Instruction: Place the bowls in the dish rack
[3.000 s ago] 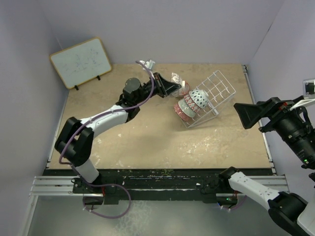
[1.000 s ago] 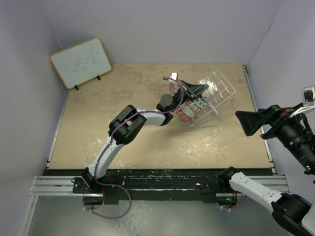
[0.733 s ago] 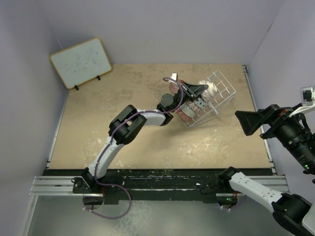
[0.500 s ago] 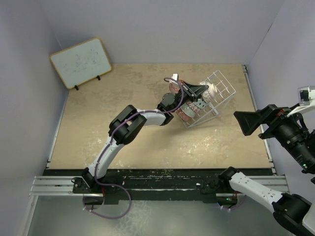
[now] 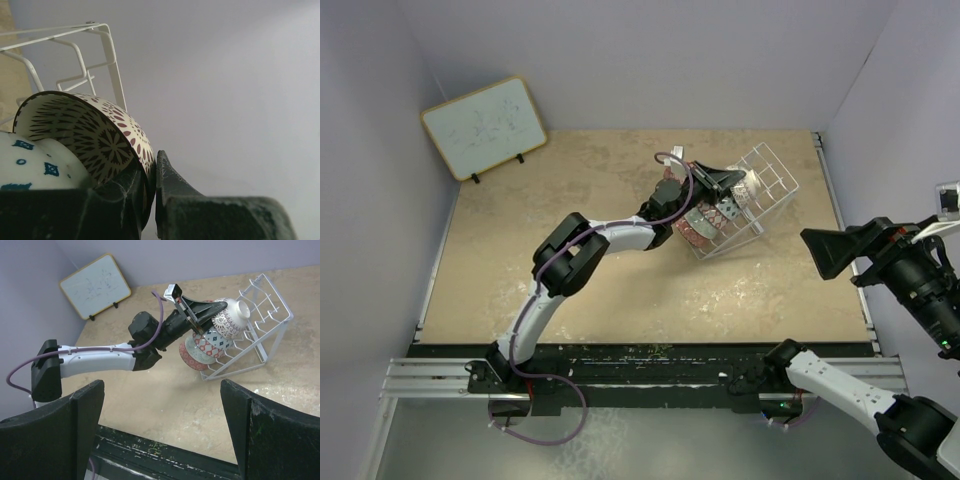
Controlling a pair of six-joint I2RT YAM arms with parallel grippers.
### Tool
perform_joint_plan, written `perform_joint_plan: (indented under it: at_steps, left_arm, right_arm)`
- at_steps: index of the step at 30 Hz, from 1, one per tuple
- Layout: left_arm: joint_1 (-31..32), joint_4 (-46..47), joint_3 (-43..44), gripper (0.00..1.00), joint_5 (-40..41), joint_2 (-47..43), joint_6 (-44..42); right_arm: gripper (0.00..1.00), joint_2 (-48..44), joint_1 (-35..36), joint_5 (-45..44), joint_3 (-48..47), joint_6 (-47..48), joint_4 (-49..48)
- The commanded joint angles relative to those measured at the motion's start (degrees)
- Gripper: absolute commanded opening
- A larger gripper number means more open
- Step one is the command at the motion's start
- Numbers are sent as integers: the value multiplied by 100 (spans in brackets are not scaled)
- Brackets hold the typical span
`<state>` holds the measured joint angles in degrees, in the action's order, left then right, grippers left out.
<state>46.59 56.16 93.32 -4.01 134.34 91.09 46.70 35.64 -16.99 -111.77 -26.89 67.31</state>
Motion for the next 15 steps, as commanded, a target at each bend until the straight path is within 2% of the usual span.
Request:
perform_joint_plan:
  at_steps: [1, 6, 11, 15]
  left_arm:
    - [-85, -287, 64, 12, 277, -639, 11]
    - [-80, -374, -127, 15, 329, -783, 39]
    - [-80, -303, -156, 23, 314, -735, 104]
    - [-80, -258, -90, 26, 313, -662, 111]
  right_arm:
    - [100, -9, 56, -128, 21, -81, -172]
    - [100, 12, 74, -115, 19, -79, -195]
    - [100, 14, 88, -102, 35, -88, -201]
    - [100, 4, 92, -118, 9, -96, -178]
